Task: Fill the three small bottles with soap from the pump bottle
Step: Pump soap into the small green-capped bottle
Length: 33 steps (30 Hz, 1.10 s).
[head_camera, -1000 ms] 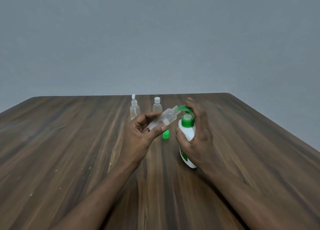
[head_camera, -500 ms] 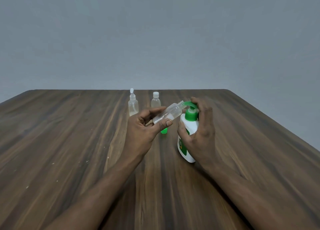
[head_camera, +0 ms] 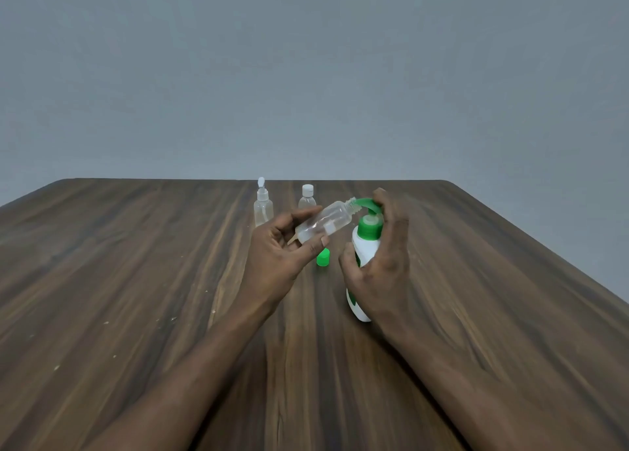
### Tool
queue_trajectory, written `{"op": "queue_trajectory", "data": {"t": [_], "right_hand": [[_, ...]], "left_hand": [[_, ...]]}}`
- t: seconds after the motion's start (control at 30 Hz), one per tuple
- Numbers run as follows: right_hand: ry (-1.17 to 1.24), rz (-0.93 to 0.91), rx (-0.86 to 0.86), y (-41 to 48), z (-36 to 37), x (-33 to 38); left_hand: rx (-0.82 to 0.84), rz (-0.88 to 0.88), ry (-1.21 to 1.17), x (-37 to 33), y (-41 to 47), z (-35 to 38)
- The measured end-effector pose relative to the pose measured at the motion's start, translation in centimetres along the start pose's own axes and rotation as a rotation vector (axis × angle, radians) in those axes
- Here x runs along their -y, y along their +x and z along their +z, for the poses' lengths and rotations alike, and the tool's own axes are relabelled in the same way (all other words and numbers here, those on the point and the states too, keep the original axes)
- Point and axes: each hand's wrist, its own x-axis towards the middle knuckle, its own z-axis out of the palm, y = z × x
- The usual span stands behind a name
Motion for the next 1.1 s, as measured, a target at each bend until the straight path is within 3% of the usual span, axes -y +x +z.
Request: {"op": "queue_trajectory", "data": {"t": [0.33, 1.1], "right_hand": [[-0.015, -0.167, 0.147, 1.0, -1.6, -1.6], [0.024, -0.081, 0.075, 0.8, -1.2, -1.0]], "left_hand": [[0.011, 0.012, 0.000, 0.2, 0.0, -0.5], [-0.046, 0.024, 0.082, 0.0, -0.2, -0.8]]}}
